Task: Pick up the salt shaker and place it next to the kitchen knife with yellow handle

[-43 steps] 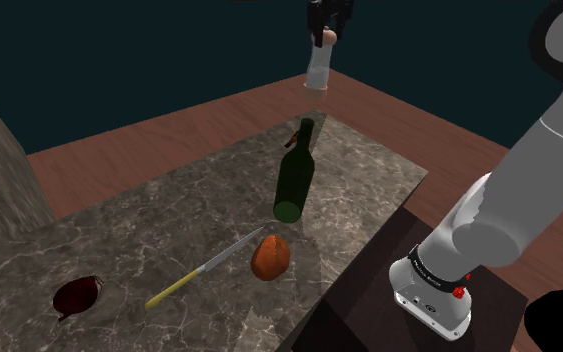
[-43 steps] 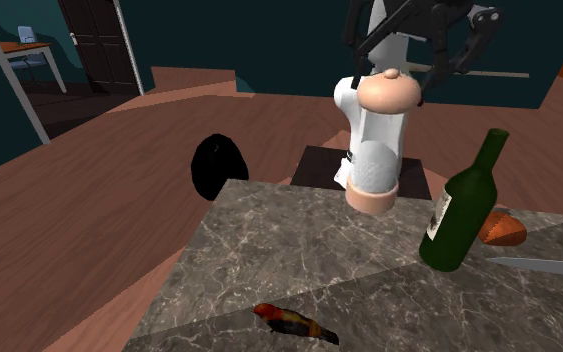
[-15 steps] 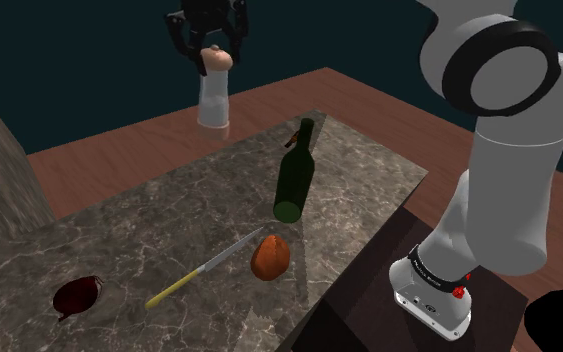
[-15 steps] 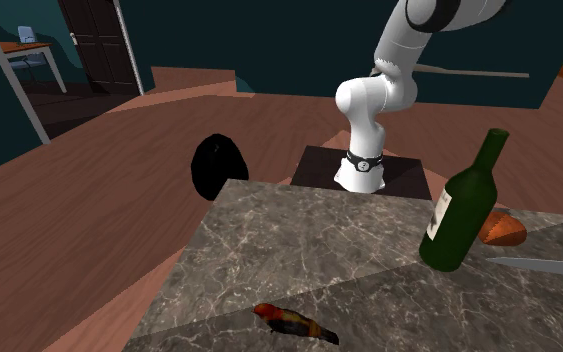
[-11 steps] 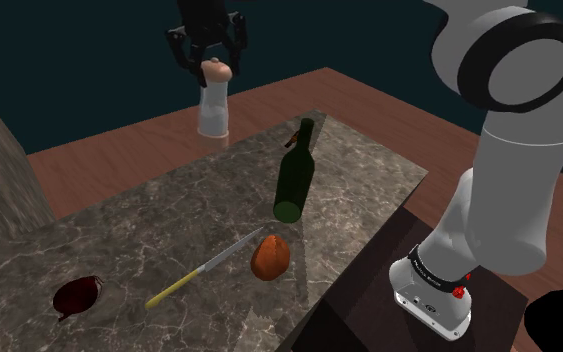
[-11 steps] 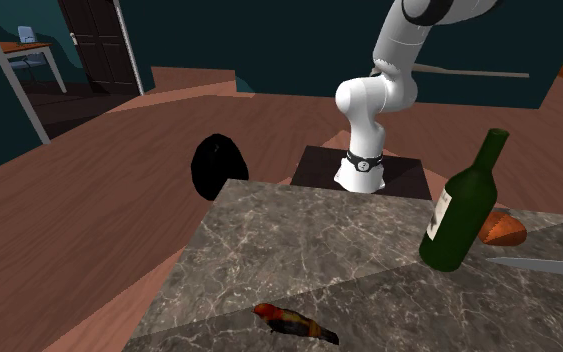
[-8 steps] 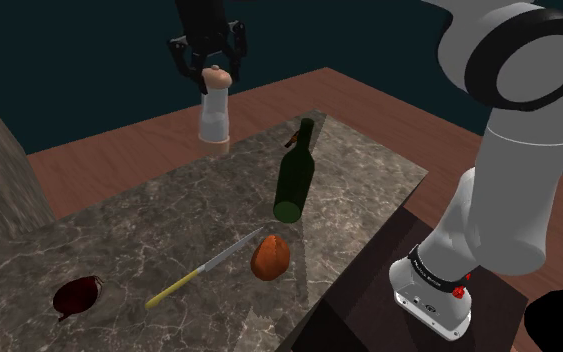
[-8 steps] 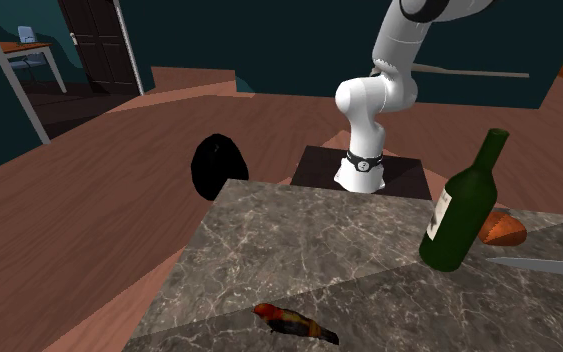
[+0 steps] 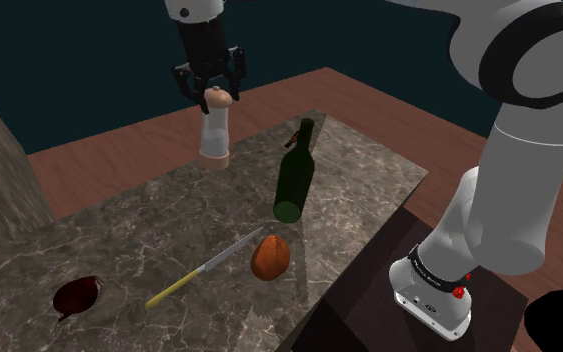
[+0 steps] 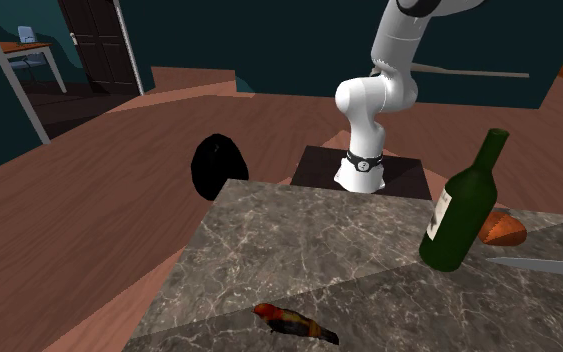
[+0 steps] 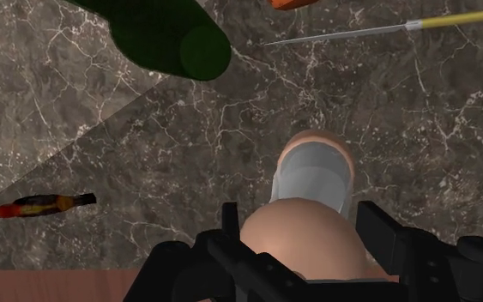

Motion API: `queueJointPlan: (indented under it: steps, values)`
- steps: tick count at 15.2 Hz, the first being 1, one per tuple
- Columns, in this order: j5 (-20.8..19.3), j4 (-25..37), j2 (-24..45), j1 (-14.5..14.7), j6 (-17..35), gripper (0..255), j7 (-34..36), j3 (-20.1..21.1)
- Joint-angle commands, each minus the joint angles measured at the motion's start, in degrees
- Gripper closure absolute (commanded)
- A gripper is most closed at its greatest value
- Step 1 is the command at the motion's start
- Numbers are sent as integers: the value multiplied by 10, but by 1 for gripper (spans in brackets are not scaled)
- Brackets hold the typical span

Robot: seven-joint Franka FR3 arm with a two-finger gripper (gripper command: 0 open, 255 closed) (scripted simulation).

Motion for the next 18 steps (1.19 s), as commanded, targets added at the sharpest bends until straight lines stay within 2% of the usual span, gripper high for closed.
queueJointPlan:
  steps: [1,18]
  values:
    - [1,-21,-4,-1,17,255,2,0]
    - [1,-162,-11,-8,150,255,17,-2]
